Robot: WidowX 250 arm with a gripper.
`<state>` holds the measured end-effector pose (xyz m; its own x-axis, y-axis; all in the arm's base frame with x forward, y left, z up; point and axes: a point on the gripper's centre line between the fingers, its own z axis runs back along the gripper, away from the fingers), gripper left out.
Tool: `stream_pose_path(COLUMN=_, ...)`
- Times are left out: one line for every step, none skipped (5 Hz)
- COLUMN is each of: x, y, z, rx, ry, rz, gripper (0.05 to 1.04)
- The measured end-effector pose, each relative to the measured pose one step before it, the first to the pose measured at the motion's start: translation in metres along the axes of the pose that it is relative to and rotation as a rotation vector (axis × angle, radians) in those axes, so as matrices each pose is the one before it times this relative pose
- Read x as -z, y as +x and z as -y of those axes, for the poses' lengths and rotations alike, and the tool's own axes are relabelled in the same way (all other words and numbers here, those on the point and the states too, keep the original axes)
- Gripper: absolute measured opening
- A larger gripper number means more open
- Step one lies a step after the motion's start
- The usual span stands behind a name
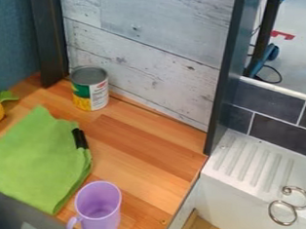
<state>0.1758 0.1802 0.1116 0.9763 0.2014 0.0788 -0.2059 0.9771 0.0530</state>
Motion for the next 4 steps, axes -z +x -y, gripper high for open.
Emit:
stream_pose_path(x=0.00478, y=-0.00192, z=0.00083, rx=-0.0015, ry=-0.0110, rz=-0.0166, gripper=1.003)
stream_pose_path(x=-0.00067, y=0.00312, z=-0.01165, rx=0.0079, ry=0.0097, rz=0.0138, gripper=1.003)
stream_pose_path(x=0.00015, y=0.00714, z=-0.01355, rx=-0.0458, ry=0.0253, rz=0.0387, gripper=1.003)
stream_pose_path(x=0.01295, y=0.00697, z=-0.00534, rx=-0.0409, ry=0.0133, rz=0.0169, gripper=1.003)
